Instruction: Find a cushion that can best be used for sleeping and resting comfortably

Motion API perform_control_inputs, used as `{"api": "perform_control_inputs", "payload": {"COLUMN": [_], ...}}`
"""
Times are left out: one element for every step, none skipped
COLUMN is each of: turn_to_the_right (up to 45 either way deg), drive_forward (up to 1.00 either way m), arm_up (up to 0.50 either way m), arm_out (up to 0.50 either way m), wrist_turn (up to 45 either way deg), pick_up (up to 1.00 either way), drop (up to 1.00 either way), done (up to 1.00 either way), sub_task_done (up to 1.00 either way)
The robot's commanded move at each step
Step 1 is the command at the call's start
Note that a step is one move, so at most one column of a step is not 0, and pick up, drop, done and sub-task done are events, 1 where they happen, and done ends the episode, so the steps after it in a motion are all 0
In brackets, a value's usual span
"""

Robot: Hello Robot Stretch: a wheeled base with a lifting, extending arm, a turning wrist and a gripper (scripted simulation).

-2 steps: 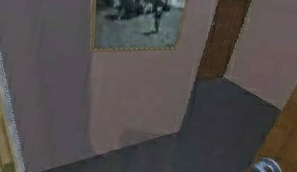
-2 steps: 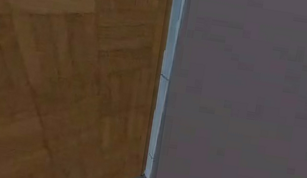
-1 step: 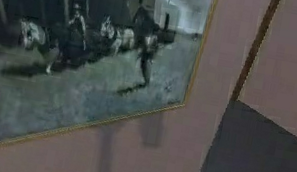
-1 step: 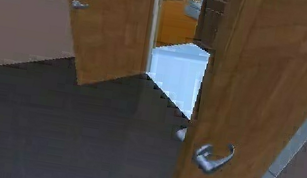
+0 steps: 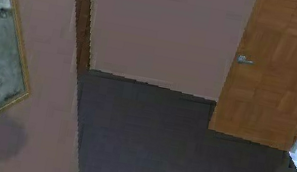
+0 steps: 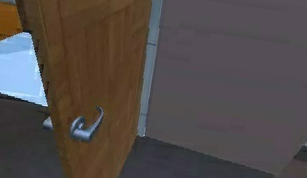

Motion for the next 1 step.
{"api": "perform_control_inputs", "payload": {"turn_to_the_right": [9.0], "drive_forward": [0.00], "arm_up": [0.00], "arm_out": [0.00], "wrist_turn": [0.0], "pick_up": [0.00], "drop": [0.00], "done": [0.00], "sub_task_done": [0.00]}}
